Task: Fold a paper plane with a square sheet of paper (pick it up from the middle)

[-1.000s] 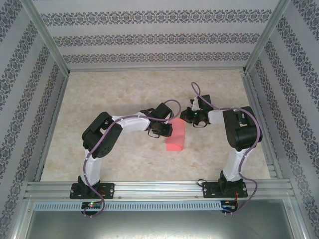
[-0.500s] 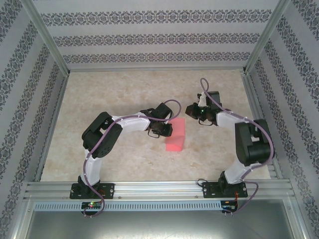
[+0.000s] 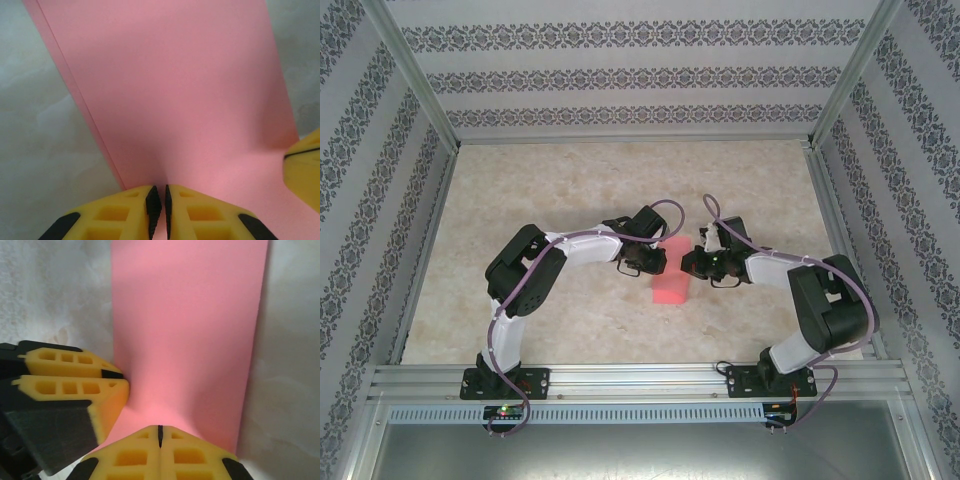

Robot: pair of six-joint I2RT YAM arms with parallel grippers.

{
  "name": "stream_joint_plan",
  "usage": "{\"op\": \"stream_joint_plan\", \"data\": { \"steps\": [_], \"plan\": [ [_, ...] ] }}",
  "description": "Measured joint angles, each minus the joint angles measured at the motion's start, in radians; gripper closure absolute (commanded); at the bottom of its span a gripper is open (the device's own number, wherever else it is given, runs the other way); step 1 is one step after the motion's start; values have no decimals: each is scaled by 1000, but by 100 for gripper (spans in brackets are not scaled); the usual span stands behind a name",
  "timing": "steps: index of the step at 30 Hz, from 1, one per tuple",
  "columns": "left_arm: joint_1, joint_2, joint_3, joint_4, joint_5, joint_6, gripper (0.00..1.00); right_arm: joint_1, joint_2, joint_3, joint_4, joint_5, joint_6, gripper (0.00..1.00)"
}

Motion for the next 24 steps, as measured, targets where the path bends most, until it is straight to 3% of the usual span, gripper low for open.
{"op": "stream_joint_plan", "data": {
  "steps": [7, 24],
  "plan": [
    [0, 1, 4, -7, 0, 3, 80, -2, 61, 55, -59, -2, -70, 100],
    [0, 13, 29, -42, -1, 8, 80, -8, 26, 53, -235, 13, -178, 99]
  ]
}}
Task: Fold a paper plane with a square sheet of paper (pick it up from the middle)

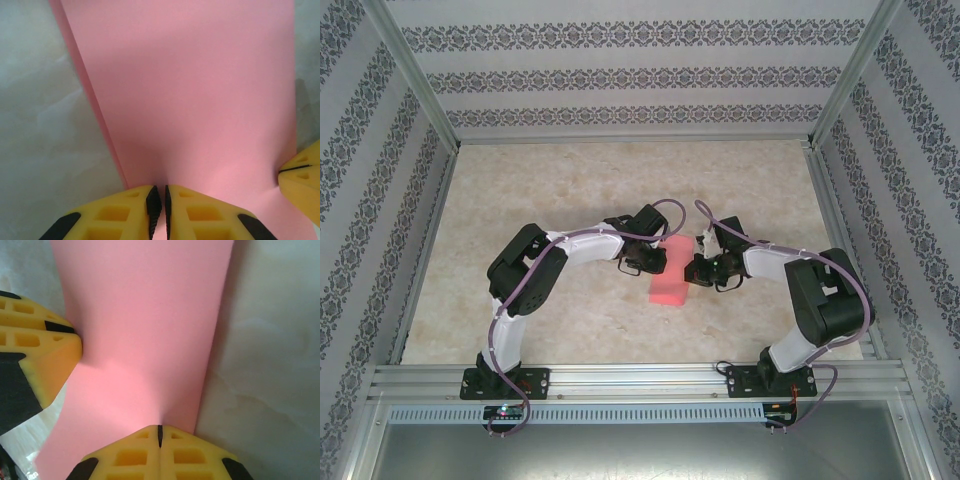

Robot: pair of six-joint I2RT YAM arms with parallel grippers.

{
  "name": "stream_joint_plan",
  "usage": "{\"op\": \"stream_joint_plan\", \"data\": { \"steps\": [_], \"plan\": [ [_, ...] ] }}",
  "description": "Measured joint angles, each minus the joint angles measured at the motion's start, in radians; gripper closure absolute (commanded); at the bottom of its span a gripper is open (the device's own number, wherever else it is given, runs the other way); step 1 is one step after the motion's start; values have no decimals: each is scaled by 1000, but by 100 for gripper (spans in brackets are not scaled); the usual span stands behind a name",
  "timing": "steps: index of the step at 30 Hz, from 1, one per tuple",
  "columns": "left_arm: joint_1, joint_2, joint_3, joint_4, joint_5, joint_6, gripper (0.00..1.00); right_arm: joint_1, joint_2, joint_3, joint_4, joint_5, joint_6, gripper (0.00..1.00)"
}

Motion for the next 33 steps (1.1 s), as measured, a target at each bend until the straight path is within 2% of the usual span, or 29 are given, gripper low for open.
{"op": "stream_joint_plan", "data": {
  "steps": [6, 13, 17, 22, 28, 33],
  "plan": [
    [0, 0, 1, -1, 1, 8, 80, 16, -28, -20, 0, 37, 32, 99],
    [0, 6, 19, -21, 1, 26, 80, 53, -176, -87, -17, 66, 116, 100],
    [0, 8, 20, -25, 2, 30, 80, 96, -232, -80, 31, 72, 175, 100],
    [1, 9, 21, -26, 3, 31, 80, 120, -176, -51, 100, 74, 212, 99],
    [1, 10, 24, -30, 4, 31, 80, 151, -26, -26, 146, 69, 214, 100],
    [1, 10, 24, -30, 4, 31, 80, 153, -13, -43, 153, 70, 213, 100]
  ]
}}
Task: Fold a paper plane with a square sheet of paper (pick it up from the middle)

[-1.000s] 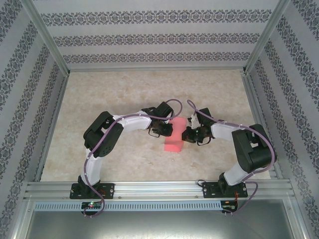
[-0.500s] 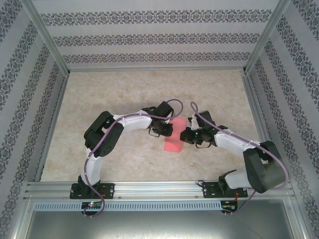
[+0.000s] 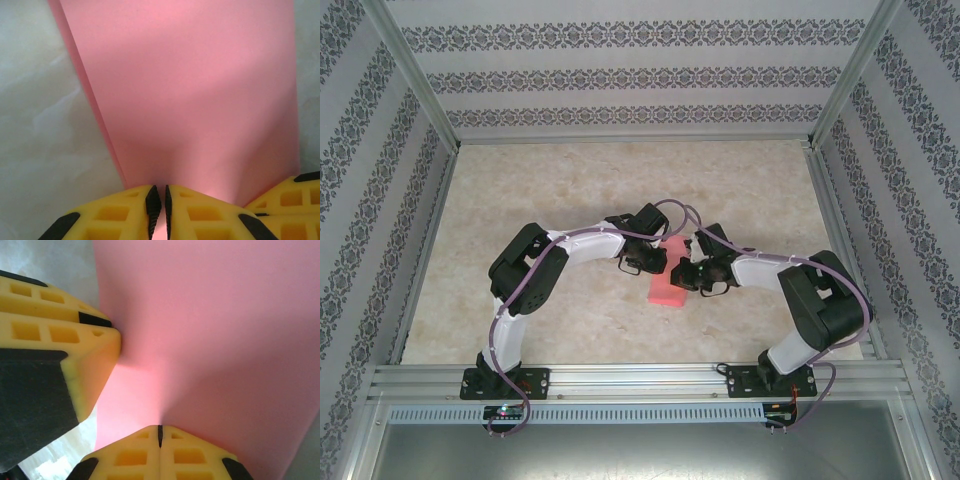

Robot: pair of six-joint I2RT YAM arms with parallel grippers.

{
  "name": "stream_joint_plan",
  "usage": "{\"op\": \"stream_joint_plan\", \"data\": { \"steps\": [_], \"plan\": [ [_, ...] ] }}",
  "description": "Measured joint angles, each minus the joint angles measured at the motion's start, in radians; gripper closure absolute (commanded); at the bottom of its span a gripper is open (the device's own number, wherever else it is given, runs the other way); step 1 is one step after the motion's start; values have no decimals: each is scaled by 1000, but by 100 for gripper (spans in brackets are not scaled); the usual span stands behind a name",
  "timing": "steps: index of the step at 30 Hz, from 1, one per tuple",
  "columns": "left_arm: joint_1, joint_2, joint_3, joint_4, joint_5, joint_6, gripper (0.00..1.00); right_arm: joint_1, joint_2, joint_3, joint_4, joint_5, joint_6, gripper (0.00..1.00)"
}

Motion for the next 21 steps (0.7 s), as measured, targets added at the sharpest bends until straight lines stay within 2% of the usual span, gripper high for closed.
{"op": "stream_joint_plan", "data": {
  "steps": [9, 21],
  "plan": [
    [0, 0, 0, -1, 0, 10, 80, 0, -69, -94, 73, 13, 2, 100],
    [1, 0, 0, -2, 1, 22, 80, 0, -228, -196, 9, 65, 27, 100]
  ]
}}
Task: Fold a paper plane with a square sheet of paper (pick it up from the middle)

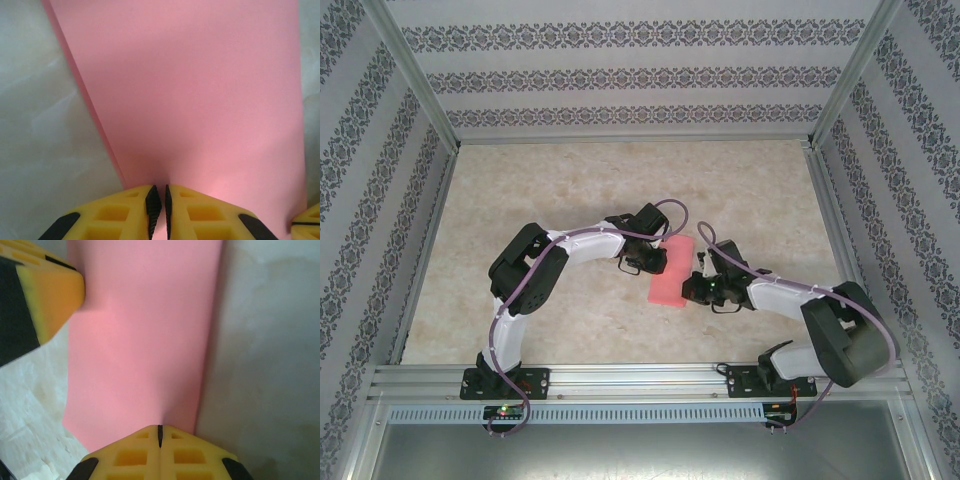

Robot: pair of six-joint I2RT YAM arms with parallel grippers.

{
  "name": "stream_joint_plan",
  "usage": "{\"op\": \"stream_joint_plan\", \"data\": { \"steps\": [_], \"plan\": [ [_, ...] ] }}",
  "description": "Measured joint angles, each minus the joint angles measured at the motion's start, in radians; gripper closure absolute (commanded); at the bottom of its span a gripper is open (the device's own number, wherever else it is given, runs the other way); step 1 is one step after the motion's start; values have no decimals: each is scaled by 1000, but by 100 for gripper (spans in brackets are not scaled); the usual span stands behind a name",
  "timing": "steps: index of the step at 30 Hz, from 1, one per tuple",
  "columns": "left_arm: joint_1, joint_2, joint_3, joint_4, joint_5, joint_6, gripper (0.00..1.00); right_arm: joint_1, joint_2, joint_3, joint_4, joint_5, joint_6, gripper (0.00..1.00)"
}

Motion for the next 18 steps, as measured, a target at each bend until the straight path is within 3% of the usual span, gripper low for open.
{"op": "stream_joint_plan", "data": {
  "steps": [5, 9, 18],
  "plan": [
    [0, 0, 0, 0, 2, 3, 80, 0, -116, -12, -112, 10, 9, 100],
    [0, 0, 0, 0, 3, 4, 80, 0, -177, -10, -99, -9, 50, 100],
    [0, 0, 0, 0, 3, 11, 80, 37, -45, -7, 27, -54, 105, 100]
  ]
}}
